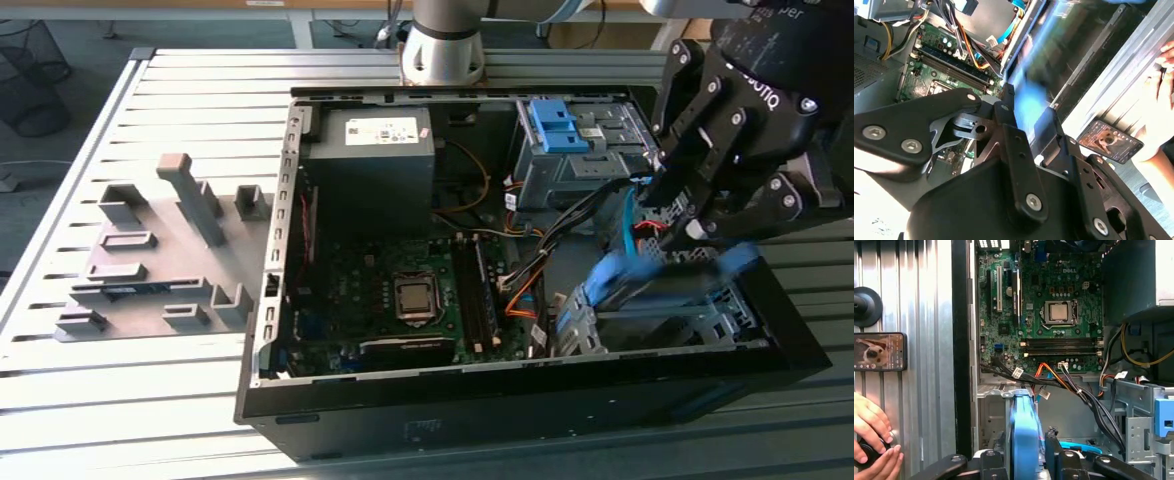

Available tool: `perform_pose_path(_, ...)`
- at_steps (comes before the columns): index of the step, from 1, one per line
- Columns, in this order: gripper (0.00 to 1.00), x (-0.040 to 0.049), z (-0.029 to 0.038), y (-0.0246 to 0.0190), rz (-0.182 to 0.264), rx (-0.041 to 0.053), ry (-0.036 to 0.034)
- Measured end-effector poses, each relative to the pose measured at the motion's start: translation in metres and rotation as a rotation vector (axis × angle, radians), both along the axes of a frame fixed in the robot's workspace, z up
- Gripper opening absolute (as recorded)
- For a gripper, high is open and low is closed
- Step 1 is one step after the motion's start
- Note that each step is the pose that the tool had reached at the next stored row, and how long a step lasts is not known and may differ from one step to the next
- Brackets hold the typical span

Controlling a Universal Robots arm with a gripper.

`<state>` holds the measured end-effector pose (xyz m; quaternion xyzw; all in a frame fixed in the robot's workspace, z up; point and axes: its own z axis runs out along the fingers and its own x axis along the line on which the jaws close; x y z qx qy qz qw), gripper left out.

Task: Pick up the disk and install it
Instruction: 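Insert the disk into the insertion slot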

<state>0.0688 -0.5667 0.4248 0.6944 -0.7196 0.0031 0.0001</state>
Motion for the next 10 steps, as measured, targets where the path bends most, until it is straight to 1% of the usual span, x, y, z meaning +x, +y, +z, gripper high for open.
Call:
perform_pose_path(1, 0.44, 0.0000, -0.0010, -0.0001, 0.000, -0.0003, 0.0000)
perform_pose_path(8, 0.44, 0.0000, -0.0136, -0.0011, 0.000, -0.0001, 0.0000)
perform_pose_path(10, 0.42, 0.0000, -0.0172, -0.0013, 0.000, -0.0001, 0.0001)
